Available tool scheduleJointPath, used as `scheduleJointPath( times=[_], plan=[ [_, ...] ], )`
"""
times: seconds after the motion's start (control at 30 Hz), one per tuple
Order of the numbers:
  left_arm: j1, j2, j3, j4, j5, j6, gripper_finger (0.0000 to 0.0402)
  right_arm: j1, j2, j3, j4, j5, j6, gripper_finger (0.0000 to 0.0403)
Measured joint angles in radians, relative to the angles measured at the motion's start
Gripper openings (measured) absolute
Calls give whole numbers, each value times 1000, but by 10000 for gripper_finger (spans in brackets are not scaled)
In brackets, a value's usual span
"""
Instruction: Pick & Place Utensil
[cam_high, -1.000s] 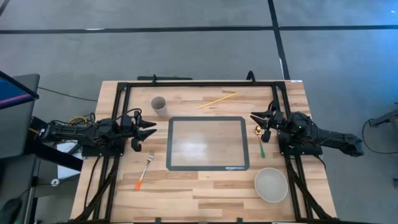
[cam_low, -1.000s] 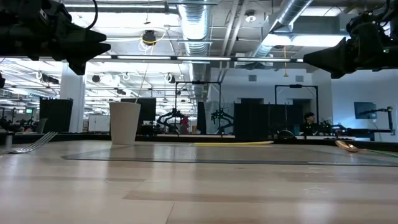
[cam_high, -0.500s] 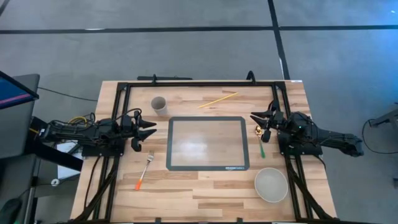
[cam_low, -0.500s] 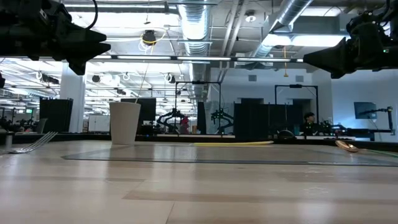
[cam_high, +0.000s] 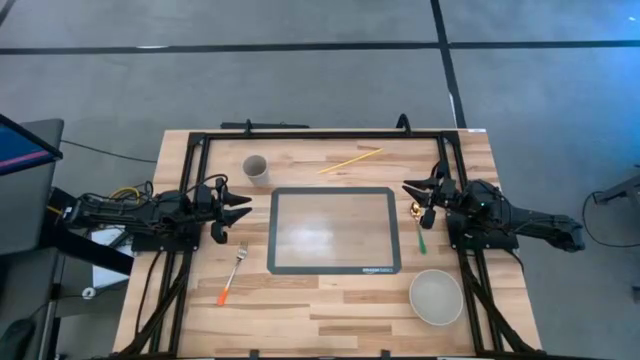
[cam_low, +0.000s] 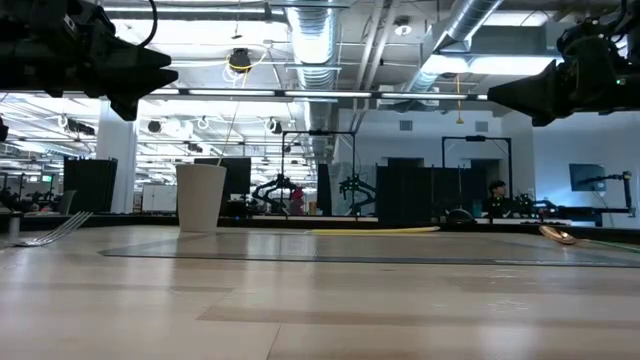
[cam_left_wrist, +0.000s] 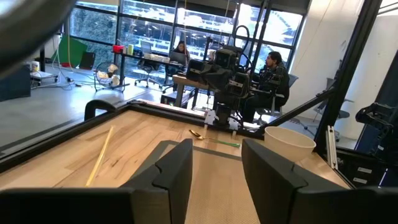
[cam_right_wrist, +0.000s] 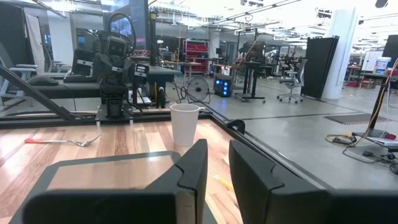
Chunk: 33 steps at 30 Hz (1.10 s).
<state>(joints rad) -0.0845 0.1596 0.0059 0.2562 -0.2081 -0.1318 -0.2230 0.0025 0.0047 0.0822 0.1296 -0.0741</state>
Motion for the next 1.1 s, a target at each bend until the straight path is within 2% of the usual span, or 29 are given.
scheduleJointPath(
  times=[0.2, 0.47, 0.6, 0.67, 0.77, 0.93, 1.1],
  plan=[
    [0, 0, 0, 0, 0, 0, 140, 0, 0, 0, 0, 0, 91, 60],
    [0, 0, 0, 0, 0, 0, 140, 0, 0, 0, 14, 0, 102, 60],
    [0, 0, 0, 0, 0, 0, 140, 6, 0, 0, 40, -2, 158, 60],
    [0, 0, 0, 0, 0, 0, 140, 18, 0, 9, 38, -50, 168, 60],
    [0, 0, 0, 0, 0, 0, 140, 52, 8, 62, 50, -147, 165, 60],
    [0, 0, 0, 2, 0, 0, 140, 138, 88, 193, -8, -131, 158, 60],
    [0, 0, 0, 20, 0, -16, 140, 238, 285, 356, -170, -129, 272, 60]
  ],
)
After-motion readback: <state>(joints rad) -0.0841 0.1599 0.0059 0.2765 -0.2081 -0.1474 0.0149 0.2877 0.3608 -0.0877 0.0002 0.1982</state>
